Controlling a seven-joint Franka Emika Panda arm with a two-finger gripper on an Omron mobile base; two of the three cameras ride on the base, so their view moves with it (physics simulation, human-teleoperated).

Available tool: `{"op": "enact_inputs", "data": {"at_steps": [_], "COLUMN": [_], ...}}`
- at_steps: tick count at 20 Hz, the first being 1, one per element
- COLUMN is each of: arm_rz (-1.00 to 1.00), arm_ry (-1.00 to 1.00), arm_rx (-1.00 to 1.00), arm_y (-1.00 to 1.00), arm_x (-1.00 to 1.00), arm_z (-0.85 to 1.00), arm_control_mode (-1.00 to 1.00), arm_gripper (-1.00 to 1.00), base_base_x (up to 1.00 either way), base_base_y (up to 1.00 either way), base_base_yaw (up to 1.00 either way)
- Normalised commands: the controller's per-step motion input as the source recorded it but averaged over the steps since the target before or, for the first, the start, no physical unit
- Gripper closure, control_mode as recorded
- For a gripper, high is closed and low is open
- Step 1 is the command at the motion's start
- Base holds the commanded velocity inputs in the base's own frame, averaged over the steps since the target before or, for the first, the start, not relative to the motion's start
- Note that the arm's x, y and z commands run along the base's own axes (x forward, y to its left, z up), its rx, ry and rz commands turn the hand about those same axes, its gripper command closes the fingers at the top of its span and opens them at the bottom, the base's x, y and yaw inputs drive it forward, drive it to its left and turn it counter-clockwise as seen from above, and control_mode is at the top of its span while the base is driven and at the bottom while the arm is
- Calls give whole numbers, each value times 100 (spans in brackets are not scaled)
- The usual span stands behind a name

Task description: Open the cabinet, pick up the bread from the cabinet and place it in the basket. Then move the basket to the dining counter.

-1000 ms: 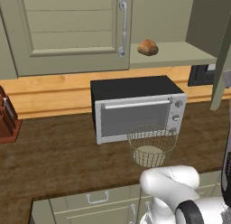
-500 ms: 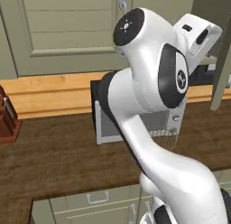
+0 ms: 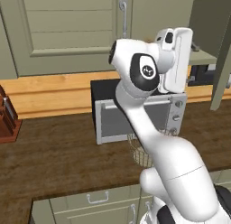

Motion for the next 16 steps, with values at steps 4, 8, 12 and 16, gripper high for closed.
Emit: {"op": "enact_inputs", "data": {"at_steps": [4, 8, 12, 16], "arm_rz": [-35, -29, -19, -7], "arm_ry": [34, 20, 5, -1], "arm_rx": [-12, -4, 0, 13], "arm_y": [-100, -100, -100, -100], "arm_x": [9, -34, -79, -52], "arm_z": [-8, 0, 0, -5], "arm_control_mode": [-100, -100, -100, -100], "arm_gripper": [-100, -100, -100, -100], "base_base_x": [0, 0, 0, 0], "base_base_y": [0, 0, 0, 0], "base_base_yaw": [0, 0, 0, 0]}}
